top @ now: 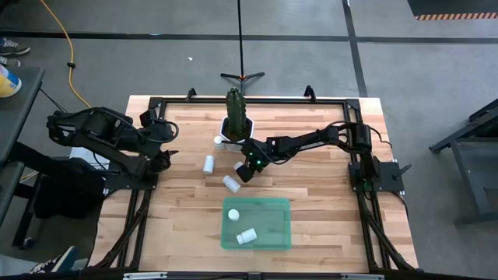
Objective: Pick and place pill bottles into a basket
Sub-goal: Put the white pill bottle into the green bin
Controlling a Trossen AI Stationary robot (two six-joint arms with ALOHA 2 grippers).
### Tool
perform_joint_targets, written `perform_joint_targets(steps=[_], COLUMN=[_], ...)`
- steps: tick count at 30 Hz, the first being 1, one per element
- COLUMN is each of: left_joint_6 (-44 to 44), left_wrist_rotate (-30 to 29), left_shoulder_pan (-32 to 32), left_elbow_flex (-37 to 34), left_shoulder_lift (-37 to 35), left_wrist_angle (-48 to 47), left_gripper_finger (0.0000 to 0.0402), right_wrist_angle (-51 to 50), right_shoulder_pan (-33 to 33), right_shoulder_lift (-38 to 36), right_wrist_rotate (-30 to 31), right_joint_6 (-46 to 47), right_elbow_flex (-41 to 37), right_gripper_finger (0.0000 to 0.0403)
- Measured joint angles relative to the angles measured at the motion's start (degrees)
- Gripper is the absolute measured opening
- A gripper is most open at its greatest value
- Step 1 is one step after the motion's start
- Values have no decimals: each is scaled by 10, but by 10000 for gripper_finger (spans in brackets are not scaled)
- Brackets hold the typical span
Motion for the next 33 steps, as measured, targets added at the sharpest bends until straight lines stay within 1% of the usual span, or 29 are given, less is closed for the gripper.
perform_joint_targets(steps=[23, 30, 33], left_joint_6=[-5, -5, -6], left_wrist_rotate=[-3, -3, -3], left_shoulder_pan=[0, 0, 0], left_elbow_flex=[0, 0, 0], left_shoulder_lift=[0, 0, 0], left_wrist_angle=[0, 0, 0], left_gripper_finger=[337, 337, 337], right_wrist_angle=[-13, -13, -13], right_shoulder_pan=[0, 0, 0], right_shoulder_lift=[0, 0, -1], right_wrist_rotate=[-23, -34, -34], right_joint_6=[-29, -30, -30], right_elbow_flex=[1, 2, 2], right_gripper_finger=[140, 124, 105])
